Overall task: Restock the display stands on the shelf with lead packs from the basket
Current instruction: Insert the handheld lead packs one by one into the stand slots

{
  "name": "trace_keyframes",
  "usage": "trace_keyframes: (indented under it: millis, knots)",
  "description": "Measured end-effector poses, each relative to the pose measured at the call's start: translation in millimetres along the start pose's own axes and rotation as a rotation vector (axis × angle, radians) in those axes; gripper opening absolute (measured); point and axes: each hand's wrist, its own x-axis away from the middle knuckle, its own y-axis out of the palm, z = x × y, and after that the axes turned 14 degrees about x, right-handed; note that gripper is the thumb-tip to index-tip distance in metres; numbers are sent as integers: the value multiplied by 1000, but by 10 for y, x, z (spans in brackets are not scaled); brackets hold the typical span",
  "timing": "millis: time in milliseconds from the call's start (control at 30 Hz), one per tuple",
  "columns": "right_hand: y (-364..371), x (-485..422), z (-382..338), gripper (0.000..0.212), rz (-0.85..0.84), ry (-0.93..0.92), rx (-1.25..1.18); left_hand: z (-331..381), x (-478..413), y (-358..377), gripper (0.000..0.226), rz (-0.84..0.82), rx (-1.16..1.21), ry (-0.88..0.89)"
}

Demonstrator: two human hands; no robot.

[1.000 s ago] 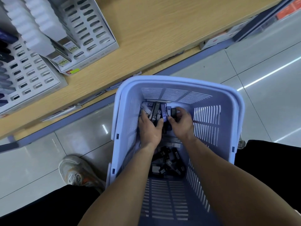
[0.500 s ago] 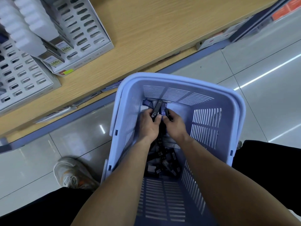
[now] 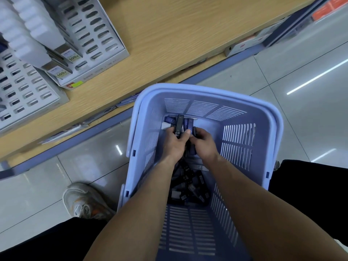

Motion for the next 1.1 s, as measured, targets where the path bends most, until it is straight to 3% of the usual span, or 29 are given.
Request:
trace_keyframes:
  millis: [100, 267, 433, 667, 833, 933, 1100]
  knots:
    - [-49, 35, 2, 21, 56, 11, -27, -22, -19, 9, 19, 4, -9, 12]
    - [-97, 129, -42, 24, 48, -36, -26, 5, 10, 51, 48, -16, 45, -34]
    - [-135, 193, -61, 20, 36, -15, -16, 2, 44, 61, 48, -47, 29, -20]
    - [-129, 231, -58, 21, 66, -54, 20, 20, 109, 22, 31, -96, 108, -34]
    - [-134, 292, -71, 17, 73, -123, 26, 86, 162, 49, 24, -72, 182, -79]
    - [-138, 319, -72, 23, 49, -153, 76, 112, 201, 45, 37, -42, 181, -89]
    - [-175, 371, -1, 10, 96, -29, 121, 131, 282, -88, 30, 52, 41, -44]
